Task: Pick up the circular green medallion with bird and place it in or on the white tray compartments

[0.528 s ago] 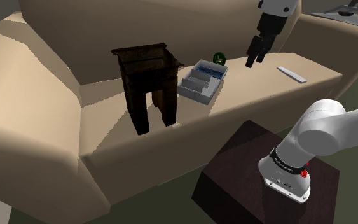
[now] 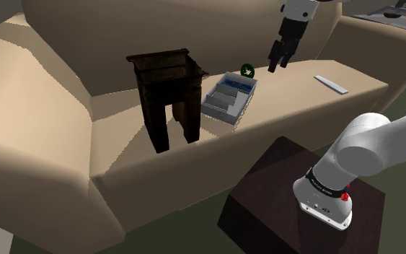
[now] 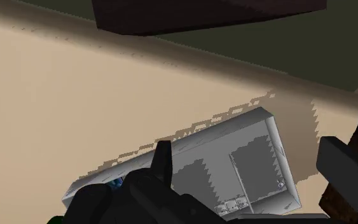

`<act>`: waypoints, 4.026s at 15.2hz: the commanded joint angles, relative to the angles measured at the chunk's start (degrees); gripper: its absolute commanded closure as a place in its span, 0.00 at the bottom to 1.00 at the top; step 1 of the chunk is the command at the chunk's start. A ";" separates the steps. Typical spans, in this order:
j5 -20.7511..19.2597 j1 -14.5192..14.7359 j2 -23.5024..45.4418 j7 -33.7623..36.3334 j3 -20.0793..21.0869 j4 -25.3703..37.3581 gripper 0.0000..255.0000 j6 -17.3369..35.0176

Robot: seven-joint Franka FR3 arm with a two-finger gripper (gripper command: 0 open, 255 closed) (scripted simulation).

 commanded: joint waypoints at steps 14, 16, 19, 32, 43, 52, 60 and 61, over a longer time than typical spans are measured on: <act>-0.05 -2.71 29.00 -11.80 -10.40 17.07 0.00 11.55; 0.96 -3.25 33.30 -13.50 -11.47 20.58 0.00 12.15; 2.84 -4.38 39.93 -16.05 -12.76 26.45 0.00 12.54; 11.14 -13.03 67.36 -23.08 -13.84 56.79 0.00 8.15; 11.42 -12.65 67.77 -23.41 -13.64 52.30 0.00 12.98; 11.42 -12.65 67.78 -23.41 -13.64 52.32 1.00 12.96; 11.18 -12.80 67.28 -23.20 -13.79 54.66 1.00 10.18; 11.13 -12.85 67.19 -23.15 -13.82 55.30 1.00 9.46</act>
